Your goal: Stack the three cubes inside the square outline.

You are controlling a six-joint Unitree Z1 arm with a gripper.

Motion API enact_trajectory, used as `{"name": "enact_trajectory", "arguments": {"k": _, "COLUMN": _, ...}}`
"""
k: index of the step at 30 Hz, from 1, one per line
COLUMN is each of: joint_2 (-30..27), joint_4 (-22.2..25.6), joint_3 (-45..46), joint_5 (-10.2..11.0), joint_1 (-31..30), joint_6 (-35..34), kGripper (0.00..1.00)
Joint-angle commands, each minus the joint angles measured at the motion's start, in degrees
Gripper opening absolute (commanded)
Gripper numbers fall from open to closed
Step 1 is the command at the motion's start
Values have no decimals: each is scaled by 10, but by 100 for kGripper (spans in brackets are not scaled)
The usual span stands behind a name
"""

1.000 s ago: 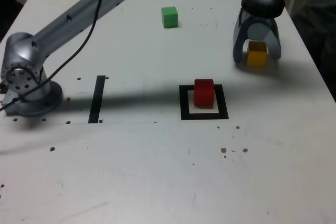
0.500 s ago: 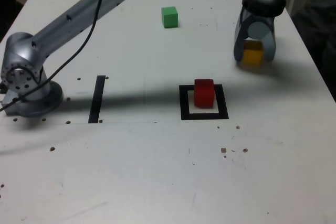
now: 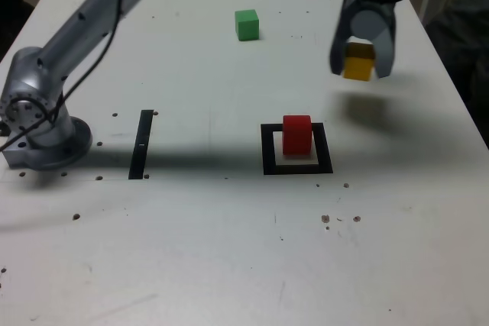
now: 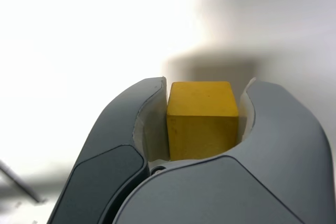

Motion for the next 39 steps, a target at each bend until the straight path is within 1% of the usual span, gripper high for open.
{"name": "enact_trajectory", "arguments": {"k": 1, "joint_2": -81, "joint_4": 7, "joint_3": 54, "joint_5": 5, "joint_1": -19, "joint_6": -22, "kGripper": 12}}
{"name": "enact_trajectory", "arguments": {"k": 5, "joint_2": -146, "joint_4": -3, "joint_3": 140, "joint_5": 10, "joint_1": -50, "joint_6": -72, "kGripper": 12}}
{"name": "enact_trajectory", "arguments": {"k": 8, "joint_2": -182, "joint_4": -14, "joint_3": 191, "joint_5": 11, "joint_1": -73, "joint_6": -110, "kGripper": 12}}
{"name": "enact_trajectory", "arguments": {"k": 12, "joint_2": -212, "joint_4": -30, "joint_3": 250, "joint_5": 5, "joint_1": -91, "joint_6": -149, "kGripper": 13}}
{"name": "enact_trajectory", "arguments": {"k": 16, "joint_2": -232, "joint_4": -60, "joint_3": 308, "joint_5": -6, "joint_1": -96, "joint_6": -175, "kGripper": 13}}
{"name": "enact_trajectory", "arguments": {"k": 23, "joint_2": -254, "joint_4": -125, "joint_3": 376, "joint_5": -25, "joint_1": -98, "joint_6": -187, "kGripper": 13}}
{"name": "enact_trajectory", "arguments": {"k": 28, "joint_2": -250, "joint_4": -162, "joint_3": 406, "joint_5": -32, "joint_1": -110, "joint_6": -196, "kGripper": 13}}
{"name": "enact_trajectory", "arguments": {"k": 31, "joint_2": -244, "joint_4": -173, "joint_3": 416, "joint_5": -32, "joint_1": -115, "joint_6": -201, "kGripper": 13}}
{"name": "enact_trajectory", "arguments": {"k": 39, "joint_2": -219, "joint_4": -183, "joint_3": 415, "joint_5": -28, "joint_1": -117, "joint_6": -201, "kGripper": 13}}
